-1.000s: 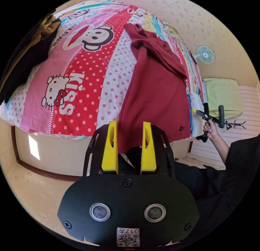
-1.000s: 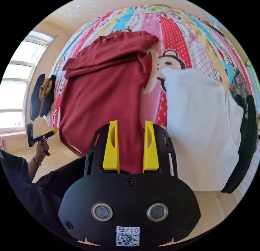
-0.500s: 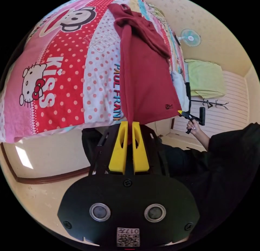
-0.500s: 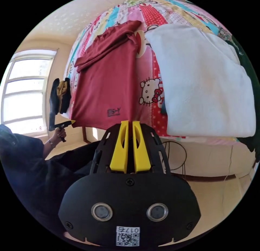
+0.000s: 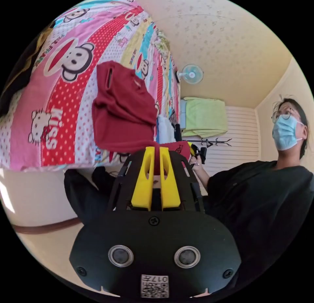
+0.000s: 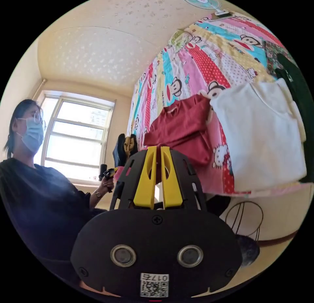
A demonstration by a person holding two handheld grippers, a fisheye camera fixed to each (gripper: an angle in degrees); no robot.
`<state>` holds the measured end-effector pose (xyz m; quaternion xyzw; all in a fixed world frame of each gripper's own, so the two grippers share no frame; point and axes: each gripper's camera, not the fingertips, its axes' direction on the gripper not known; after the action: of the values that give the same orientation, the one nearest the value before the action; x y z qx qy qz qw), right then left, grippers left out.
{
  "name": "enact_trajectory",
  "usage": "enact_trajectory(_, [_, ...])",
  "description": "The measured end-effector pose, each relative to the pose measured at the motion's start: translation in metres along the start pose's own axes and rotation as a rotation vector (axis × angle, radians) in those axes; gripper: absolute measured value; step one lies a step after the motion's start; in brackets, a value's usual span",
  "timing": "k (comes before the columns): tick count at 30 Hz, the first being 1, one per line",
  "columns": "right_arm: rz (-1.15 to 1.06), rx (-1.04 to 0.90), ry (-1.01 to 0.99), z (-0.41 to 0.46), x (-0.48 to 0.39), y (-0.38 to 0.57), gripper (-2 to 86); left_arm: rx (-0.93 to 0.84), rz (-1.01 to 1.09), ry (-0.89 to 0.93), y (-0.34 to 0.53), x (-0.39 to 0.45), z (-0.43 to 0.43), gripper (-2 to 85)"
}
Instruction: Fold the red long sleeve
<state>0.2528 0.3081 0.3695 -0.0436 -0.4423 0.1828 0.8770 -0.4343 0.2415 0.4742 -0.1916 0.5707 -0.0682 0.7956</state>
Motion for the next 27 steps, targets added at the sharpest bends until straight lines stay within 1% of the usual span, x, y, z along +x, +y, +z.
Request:
enact_trajectory(2, [-0.039, 0.064, -0.005, 0.032, 0.021, -0.066, 3.2, 0.088, 0.029, -0.001, -0.066, -0.018, 0.009, 2.6])
enact_trajectory(3, [-0.045, 0.072, 0.008, 0.041, 0.026, -0.082, 3.3, 0.113, 0.029, -0.009, -0.081, -0.024, 0.011, 2.9])
enact_trajectory(5, [-0.051, 0.109, 0.076, 0.074, 0.041, -0.138, 4.2, 0.226, 0.052, -0.064, -0.129, -0.04, 0.014, 4.5])
enact_trajectory(6, [-0.051, 0.098, 0.085, 0.082, 0.045, -0.15, 4.5, 0.249, 0.053, -0.092, -0.137, -0.043, 0.015, 5.3])
enact_trajectory(8, [-0.022, 0.058, 0.223, 0.105, 0.047, -0.178, 7.2, 0.308, 0.018, -0.207, -0.149, -0.051, 0.019, 8.0])
enact_trajectory(9, [-0.039, 0.059, 0.253, 0.107, 0.043, -0.179, 7.9, 0.31, 0.017, -0.236, -0.148, -0.05, 0.022, 8.5])
enact_trajectory(11, [-0.111, 0.015, 0.366, 0.121, 0.025, -0.17, 10.3, 0.281, 0.023, -0.399, -0.134, -0.045, 0.04, 10.6])
enact_trajectory(12, [-0.129, -0.009, 0.395, 0.126, 0.022, -0.165, 10.9, 0.265, 0.023, -0.442, -0.129, -0.044, 0.048, 11.0])
enact_trajectory(14, [-0.186, -0.117, 0.522, 0.151, 0.016, -0.139, 11.6, 0.138, 0.03, -0.564, -0.112, -0.046, 0.088, 12.9])
enact_trajectory(15, [-0.19, -0.149, 0.561, 0.158, 0.018, -0.132, 11.5, 0.089, 0.033, -0.587, -0.109, -0.048, 0.1, 12.6])
enact_trajectory(16, [-0.189, -0.212, 0.64, 0.171, 0.022, -0.12, 10.8, -0.01, 0.042, -0.637, -0.102, -0.053, 0.124, 12.1])
enact_trajectory(17, [-0.199, -0.262, 0.696, 0.181, 0.027, -0.108, 9.6, -0.052, 0.056, -0.714, -0.095, -0.054, 0.138, 8.0])
enact_trajectory(18, [-0.216, -0.28, 0.713, 0.185, 0.028, -0.103, 8.2, -0.038, 0.071, -0.745, -0.091, -0.053, 0.14, 5.9])
enact_trajectory(19, [-0.257, -0.275, 0.75, 0.186, 0.028, -0.095, 5.5, 0.019, 0.095, -0.756, -0.083, -0.049, 0.135, 5.1])
enact_trajectory(21, [-0.274, -0.253, 0.806, 0.184, 0.026, -0.09, 4.8, 0.087, 0.05, -0.696, -0.075, -0.055, 0.123, 4.5])
enact_trajectory(22, [-0.256, -0.239, 0.827, 0.181, 0.021, -0.091, 4.8, 0.101, 0.004, -0.618, -0.071, -0.065, 0.119, 4.5])
enact_trajectory(23, [-0.248, -0.18, 0.884, 0.175, 0.01, -0.091, 4.9, 0.134, -0.041, -0.551, -0.064, -0.072, 0.113, 4.8])
enact_trajectory(24, [-0.26, -0.135, 0.902, 0.17, 0.001, -0.091, 5.1, 0.16, -0.053, -0.528, -0.059, -0.073, 0.11, 4.9])
enact_trajectory(26, [-0.357, 0.001, 0.829, 0.162, -0.039, -0.086, 7.2, 0.263, -0.069, -0.508, -0.038, -0.066, 0.096, 6.9])
enact_trajectory(27, [-0.381, 0.008, 0.793, 0.165, -0.047, -0.085, 7.5, 0.271, -0.085, -0.517, -0.033, -0.065, 0.094, 7.7])
